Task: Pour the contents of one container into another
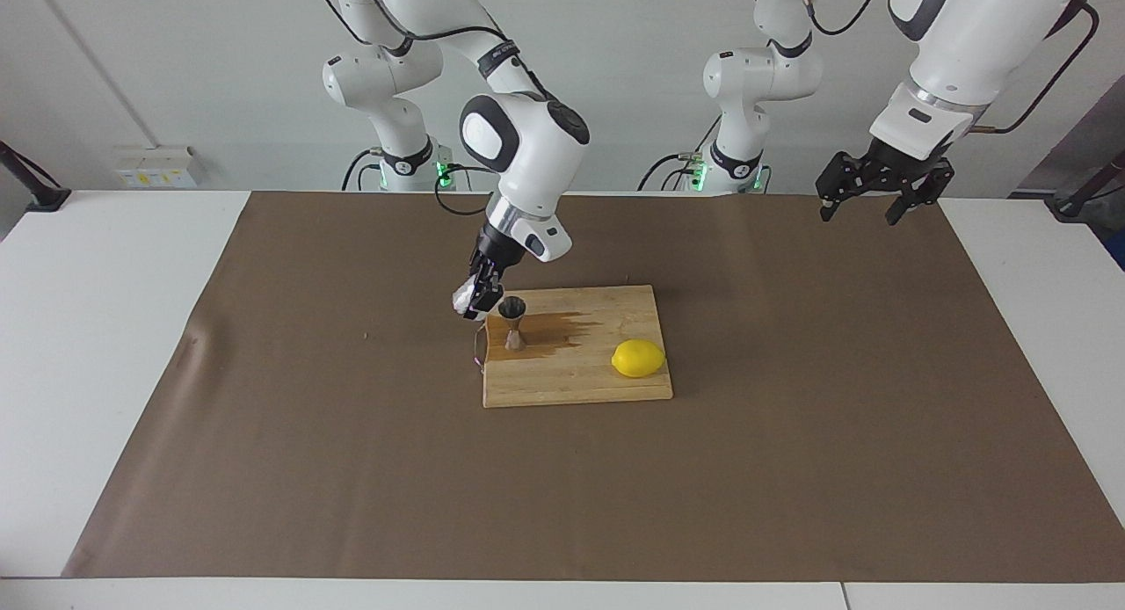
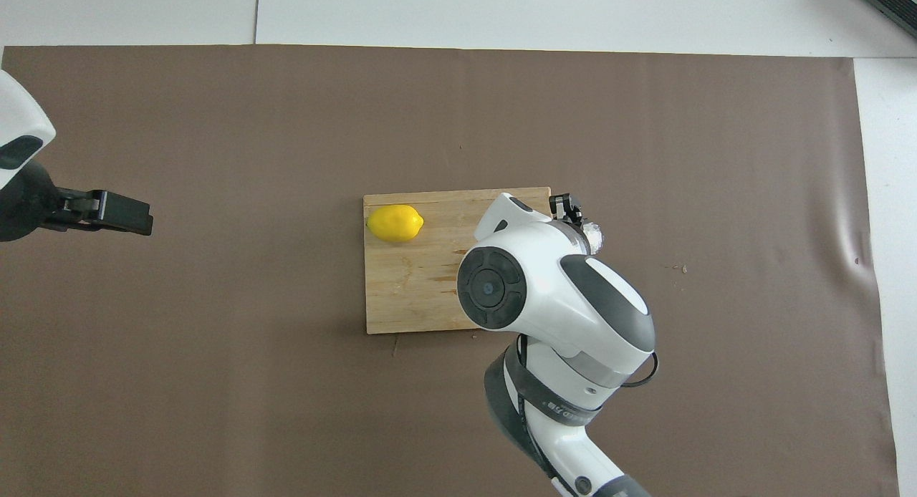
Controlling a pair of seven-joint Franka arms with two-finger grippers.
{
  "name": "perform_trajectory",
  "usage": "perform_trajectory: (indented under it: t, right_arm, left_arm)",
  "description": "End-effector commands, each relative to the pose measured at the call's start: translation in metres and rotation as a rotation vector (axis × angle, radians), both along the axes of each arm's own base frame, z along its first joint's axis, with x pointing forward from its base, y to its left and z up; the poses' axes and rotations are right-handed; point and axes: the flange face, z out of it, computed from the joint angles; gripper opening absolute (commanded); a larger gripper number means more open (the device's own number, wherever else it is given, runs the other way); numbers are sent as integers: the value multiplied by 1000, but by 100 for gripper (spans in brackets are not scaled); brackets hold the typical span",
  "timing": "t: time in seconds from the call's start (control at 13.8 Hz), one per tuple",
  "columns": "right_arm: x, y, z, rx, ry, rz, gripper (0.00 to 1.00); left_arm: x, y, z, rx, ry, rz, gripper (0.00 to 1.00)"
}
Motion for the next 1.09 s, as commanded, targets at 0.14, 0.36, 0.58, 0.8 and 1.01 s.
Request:
perform_trajectory:
  t: [0.14,0.36,0.58,0.8,1.01]
  right_arm:
    - [-13,-4,1,-27,-61,34,0]
    - [-23,9,-4,-61,-76,75,0]
    - [-26,14,-6,-71,-96,77,0]
    - [-25,14,-5,-89,-114,97,0]
    - [-24,14,-5,-86,-130,80,0]
  left_arm:
    - [-9,2,1,-5,-4,-3,100]
    - [-9,2,2,-6,-5,-3,100]
    - [-9,2,2,-6,-5,-3,100]
    - [-9,2,1,-6,-4,-3,100]
    - [-9,2,1,-5,-4,-3,100]
